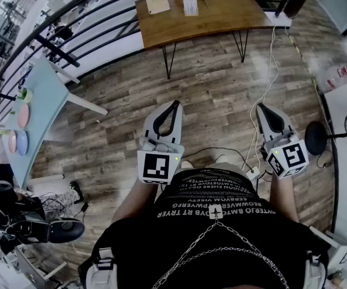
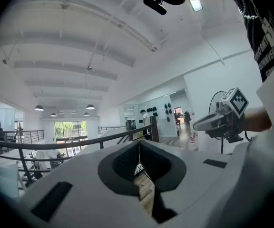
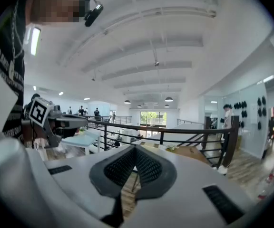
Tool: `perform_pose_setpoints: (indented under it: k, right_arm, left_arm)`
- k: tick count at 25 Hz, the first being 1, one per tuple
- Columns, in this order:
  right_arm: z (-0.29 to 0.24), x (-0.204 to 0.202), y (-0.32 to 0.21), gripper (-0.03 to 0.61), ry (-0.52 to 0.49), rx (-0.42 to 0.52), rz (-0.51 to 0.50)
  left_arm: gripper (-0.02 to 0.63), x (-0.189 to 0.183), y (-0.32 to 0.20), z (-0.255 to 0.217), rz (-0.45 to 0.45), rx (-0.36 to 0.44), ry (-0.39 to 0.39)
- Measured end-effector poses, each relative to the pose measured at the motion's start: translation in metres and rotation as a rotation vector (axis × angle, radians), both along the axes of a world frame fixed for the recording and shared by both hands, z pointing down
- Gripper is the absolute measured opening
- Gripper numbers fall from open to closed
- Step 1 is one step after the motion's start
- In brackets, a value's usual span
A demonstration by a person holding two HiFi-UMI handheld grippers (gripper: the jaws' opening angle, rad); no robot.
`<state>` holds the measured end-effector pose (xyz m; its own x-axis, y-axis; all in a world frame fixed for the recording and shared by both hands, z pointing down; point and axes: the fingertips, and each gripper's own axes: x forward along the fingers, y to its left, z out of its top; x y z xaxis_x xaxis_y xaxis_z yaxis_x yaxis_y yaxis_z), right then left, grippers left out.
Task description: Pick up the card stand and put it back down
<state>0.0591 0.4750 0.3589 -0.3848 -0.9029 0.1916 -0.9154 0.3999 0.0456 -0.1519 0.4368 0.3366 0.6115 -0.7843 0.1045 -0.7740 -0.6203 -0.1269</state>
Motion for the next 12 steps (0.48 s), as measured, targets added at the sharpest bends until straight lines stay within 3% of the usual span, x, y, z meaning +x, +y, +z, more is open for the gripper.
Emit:
perform_pose_setpoints:
  k: [4,12]
  right_arm:
    - [-0.006,0.022,-0.005,0.015,0.084,0.019,0.001]
    - [-0.004,0.06,-0.01,0.015,0.046,0.021,-0.086]
  left_arm:
    - [0.029,0.022,-0.01,-0.017,-0.013,0.044,0.0]
    - [0.029,0.064,-0.012,-0.027,-0.064,0.06,0.049]
